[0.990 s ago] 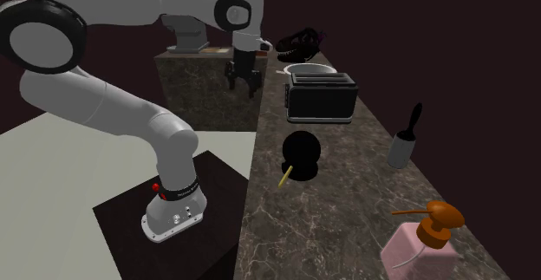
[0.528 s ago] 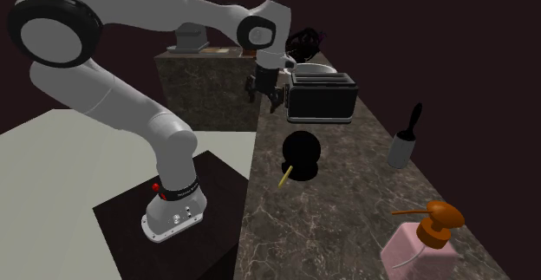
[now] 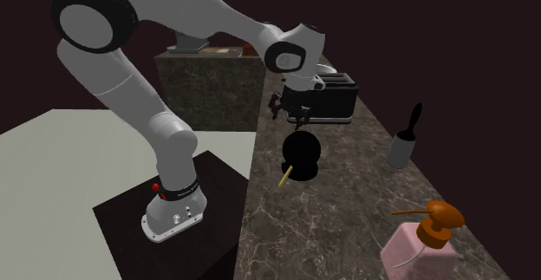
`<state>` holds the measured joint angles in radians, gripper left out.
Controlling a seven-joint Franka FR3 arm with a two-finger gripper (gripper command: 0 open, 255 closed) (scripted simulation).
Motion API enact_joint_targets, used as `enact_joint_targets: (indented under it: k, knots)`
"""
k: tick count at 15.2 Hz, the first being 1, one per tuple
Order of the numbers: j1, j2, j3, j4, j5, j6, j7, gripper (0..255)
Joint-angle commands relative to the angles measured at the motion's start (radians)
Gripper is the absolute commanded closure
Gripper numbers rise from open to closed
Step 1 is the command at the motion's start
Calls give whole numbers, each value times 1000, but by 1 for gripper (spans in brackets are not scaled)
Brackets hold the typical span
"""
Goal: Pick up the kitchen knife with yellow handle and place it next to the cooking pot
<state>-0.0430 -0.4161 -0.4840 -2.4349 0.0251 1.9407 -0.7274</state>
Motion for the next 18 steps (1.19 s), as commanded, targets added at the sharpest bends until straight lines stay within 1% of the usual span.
enact_joint_targets:
  k: [1, 3, 6, 7, 14, 18]
  knots:
    - [11, 71, -50, 29, 31, 37, -76, 0]
    - [24, 155, -100, 70, 78, 64, -161, 0]
    - [38, 295, -168, 144, 178, 87, -302, 0]
    - [38, 331, -180, 164, 206, 89, -337, 0]
    - [47, 375, -171, 106, 253, 178, -368, 0]
    - [48, 379, -170, 101, 258, 186, -371, 0]
